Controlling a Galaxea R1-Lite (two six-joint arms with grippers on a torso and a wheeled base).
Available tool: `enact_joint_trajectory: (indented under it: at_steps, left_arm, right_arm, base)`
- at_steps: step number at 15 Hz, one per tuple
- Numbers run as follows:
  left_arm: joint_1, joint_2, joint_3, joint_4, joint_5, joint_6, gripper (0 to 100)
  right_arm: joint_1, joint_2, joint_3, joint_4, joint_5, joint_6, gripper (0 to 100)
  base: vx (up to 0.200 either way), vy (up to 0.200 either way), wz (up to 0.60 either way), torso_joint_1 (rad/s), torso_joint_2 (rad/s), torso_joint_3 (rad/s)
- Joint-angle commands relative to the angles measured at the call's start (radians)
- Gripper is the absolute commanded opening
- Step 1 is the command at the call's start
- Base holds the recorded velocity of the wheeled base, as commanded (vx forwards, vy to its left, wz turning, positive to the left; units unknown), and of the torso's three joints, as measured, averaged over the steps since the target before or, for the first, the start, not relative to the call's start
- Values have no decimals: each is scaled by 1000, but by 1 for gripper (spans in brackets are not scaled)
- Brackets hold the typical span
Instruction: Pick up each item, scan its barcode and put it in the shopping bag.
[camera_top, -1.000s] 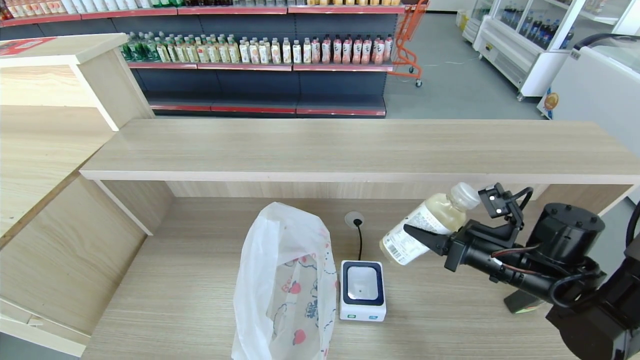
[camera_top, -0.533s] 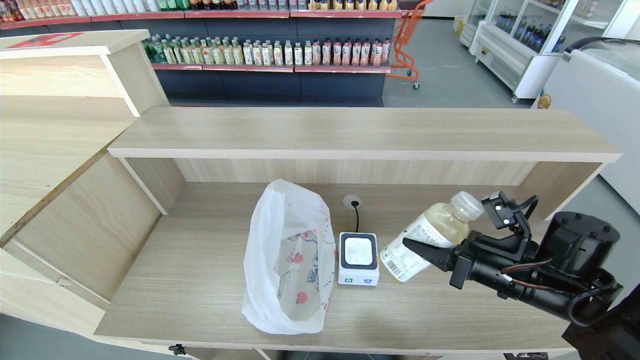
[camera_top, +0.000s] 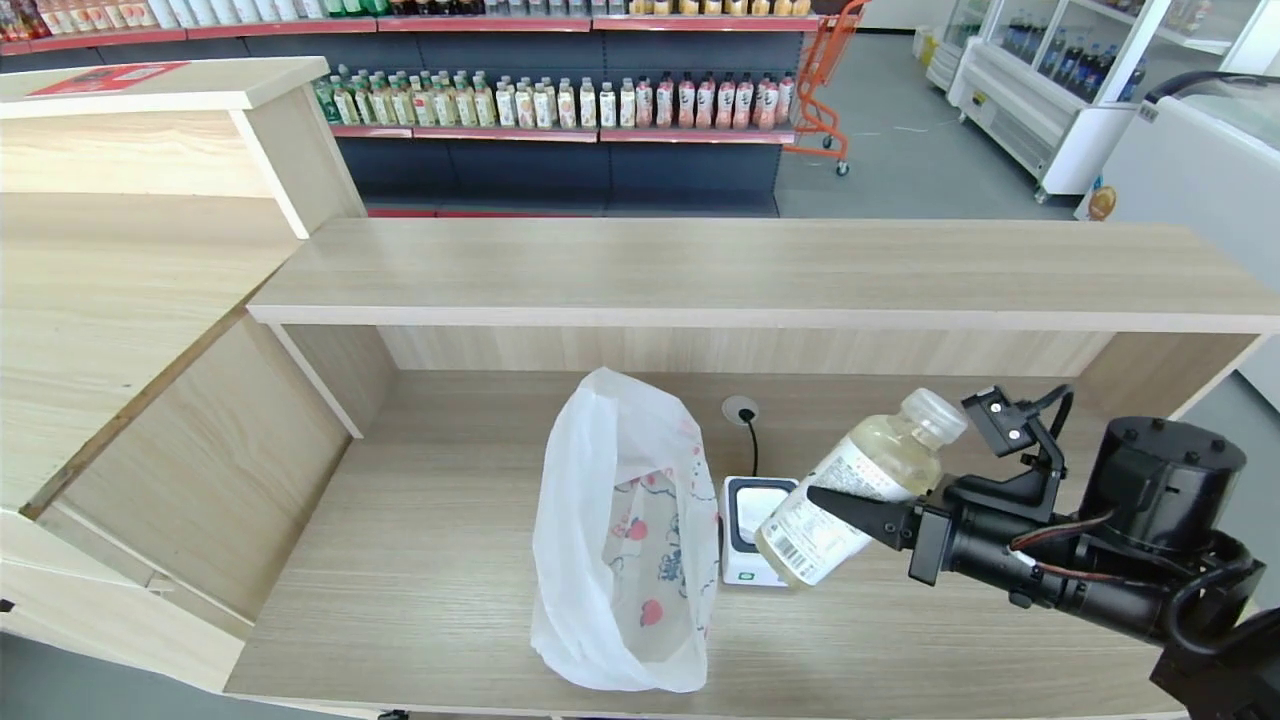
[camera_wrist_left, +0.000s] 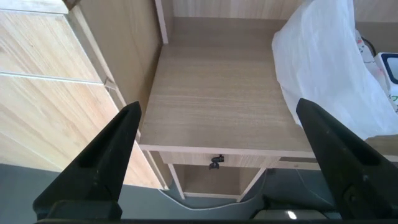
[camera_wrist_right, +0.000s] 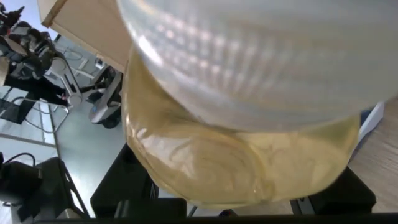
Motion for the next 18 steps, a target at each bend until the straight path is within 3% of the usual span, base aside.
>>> enact_joint_trajectory:
  at_steps: [1,6,11,15,18]
  left_arm:
    - [1,0,0,0,0,0,100]
    - [1,0,0,0,0,0,100]
    - [1,0,0,0,0,0,100]
    - [1,0,0,0,0,0,100]
    - [1,0,0,0,0,0,100]
  right_arm:
    - [3,-21,-21,38,-1,2,0]
    - [16,15,-114,159,-1,39,0]
    - [47,147,-151,144,-5,28,0]
    - [88,285,-262,122,-7,-66,0]
    - [101,363,-292,170,-2,-247,0]
  base:
    - [0,0,0,0,0,0]
    - [0,0,0,0,0,0]
    - [0,0,0,0,0,0]
    - [0,0,0,0,0,0]
    - [0,0,0,0,0,0]
